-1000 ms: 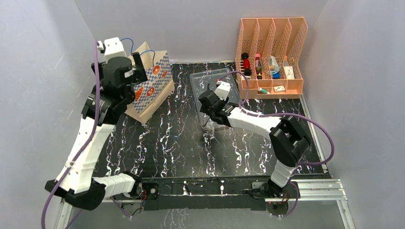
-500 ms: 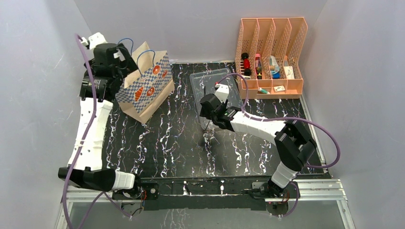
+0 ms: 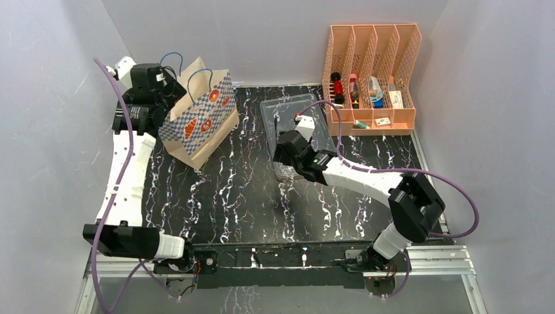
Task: Take the fake bread out of the paper bag
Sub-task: Adjust the paper bag at the center of the board.
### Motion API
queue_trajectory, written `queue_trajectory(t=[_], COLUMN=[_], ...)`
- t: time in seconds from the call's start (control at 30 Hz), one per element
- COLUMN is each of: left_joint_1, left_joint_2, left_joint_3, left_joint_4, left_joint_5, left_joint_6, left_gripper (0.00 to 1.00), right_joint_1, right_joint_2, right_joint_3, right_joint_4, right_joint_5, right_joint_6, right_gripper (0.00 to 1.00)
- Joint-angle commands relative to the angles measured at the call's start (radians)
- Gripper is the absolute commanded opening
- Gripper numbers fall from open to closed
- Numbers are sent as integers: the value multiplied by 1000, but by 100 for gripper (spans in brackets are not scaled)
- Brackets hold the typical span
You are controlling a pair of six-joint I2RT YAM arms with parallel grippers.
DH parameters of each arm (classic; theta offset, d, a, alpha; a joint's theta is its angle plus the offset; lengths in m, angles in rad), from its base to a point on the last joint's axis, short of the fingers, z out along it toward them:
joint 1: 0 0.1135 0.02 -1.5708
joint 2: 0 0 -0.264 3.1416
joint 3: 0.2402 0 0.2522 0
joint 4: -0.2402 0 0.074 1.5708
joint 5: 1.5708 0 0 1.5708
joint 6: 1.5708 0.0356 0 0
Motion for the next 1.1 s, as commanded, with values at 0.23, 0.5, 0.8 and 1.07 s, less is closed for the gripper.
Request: queue_trajectory(t=[0.23, 0.5, 0.8, 1.07], left_joint_1=[49, 142, 150, 149], left_joint_2=[71, 151, 87, -88], left_joint_3=[-29, -70, -282, -459], left_joint_4=[15, 80, 234, 313], left_joint_5=[43, 103, 148, 153], left_joint_6=[-3, 1, -25, -33], left_gripper=[92, 92, 71, 27], right_joint_1=[5, 13, 22, 25], right_joint_2=[-38, 7, 15, -10], right_joint_3=[0, 35, 37, 31], right_joint_4=[84, 89, 78, 58], right_joint_5=[-32, -37, -32, -23], right_joint_6=[-30, -43, -58, -51], right_gripper=[54, 53, 53, 52])
